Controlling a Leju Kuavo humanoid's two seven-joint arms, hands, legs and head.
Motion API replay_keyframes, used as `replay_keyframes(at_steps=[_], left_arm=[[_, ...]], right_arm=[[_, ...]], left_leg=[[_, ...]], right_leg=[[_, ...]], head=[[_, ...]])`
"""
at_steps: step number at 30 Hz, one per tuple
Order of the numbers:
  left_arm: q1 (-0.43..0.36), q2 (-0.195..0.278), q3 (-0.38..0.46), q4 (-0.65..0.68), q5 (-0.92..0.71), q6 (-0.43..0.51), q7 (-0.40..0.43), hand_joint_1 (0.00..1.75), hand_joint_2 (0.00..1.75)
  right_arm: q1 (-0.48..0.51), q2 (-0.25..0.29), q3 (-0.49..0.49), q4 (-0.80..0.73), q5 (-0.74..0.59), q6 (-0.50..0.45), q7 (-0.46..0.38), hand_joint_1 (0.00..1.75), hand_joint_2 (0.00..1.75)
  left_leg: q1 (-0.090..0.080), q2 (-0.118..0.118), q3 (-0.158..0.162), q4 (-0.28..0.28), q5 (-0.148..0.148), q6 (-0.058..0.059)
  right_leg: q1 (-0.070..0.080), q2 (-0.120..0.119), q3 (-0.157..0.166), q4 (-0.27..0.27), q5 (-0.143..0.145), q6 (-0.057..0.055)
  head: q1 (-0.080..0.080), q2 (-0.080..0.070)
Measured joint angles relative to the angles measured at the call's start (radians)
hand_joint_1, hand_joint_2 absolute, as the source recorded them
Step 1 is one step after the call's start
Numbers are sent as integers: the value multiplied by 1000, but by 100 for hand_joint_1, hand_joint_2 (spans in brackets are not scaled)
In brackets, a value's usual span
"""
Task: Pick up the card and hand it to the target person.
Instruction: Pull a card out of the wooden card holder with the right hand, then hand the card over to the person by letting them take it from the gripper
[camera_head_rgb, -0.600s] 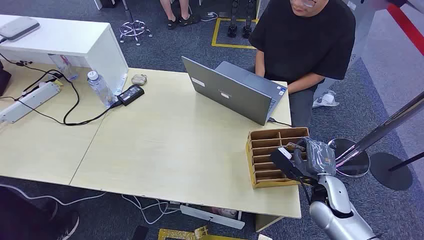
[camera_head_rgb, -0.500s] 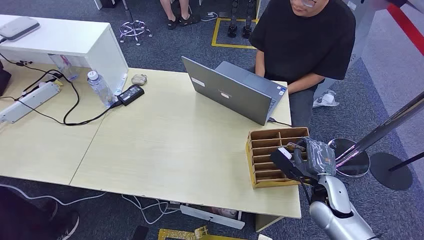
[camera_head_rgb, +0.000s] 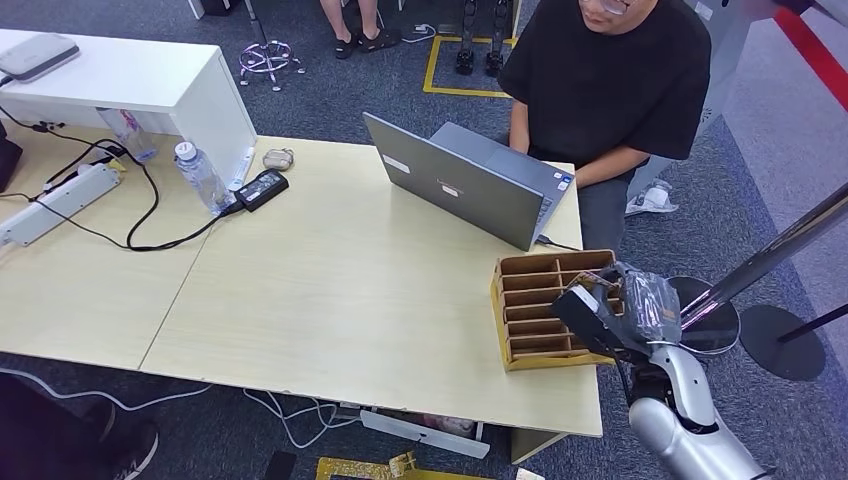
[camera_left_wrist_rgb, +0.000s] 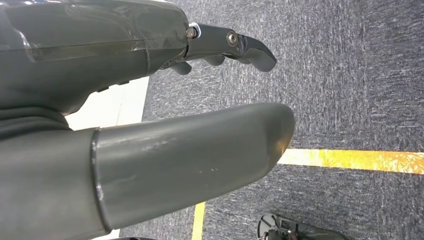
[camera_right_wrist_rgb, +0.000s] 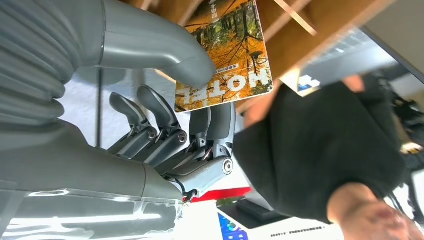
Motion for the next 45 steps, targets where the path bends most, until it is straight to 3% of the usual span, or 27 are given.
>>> replay_keyframes(at_steps=[6, 12, 21, 27, 36, 45], left_arm=[[0, 12, 0, 1, -2, -4, -9, 0, 0], [0, -1, 0, 1, 0, 3, -15, 0, 0], [0, -5, 0, 2, -20, 1, -5, 0, 0], [-1, -6, -1, 2, -45, -5, 19, 0, 0], [-2, -6, -6, 2, -57, -12, 27, 0, 0], [-2, -4, -8, 2, -62, -17, 24, 0, 0]], right_arm=[[2, -26, -26, -87, -71, -25, -52, 144, 175], [3, -31, -62, -126, -104, -90, -122, 154, 175], [-30, -24, -101, -123, -137, -135, -194, 154, 175], [-111, 3, -102, -14, -88, -176, -200, 143, 175], [-223, 80, -97, 234, -59, -187, -252, 148, 175], [-273, 150, -84, 406, -95, -174, -303, 148, 175]], left_leg=[[0, 0, 0, 0, 0, 0], [0, 0, 0, 0, 0, 0], [0, 0, 0, 0, 0, 0], [0, 0, -1, 0, 0, 0], [0, 0, -1, 0, 0, 0], [0, 0, -1, 0, 0, 0]], right_leg=[[0, 0, 0, 0, 0, 0], [0, 0, 0, 0, 0, 0], [0, 0, 0, 0, 0, 0], [0, 0, 0, 0, 0, 0], [0, 0, 0, 0, 0, 0], [0, -1, 0, 0, 0, 0]], head=[[0, 0], [0, 0], [0, 0], [0, 0], [0, 0], [0, 0]])
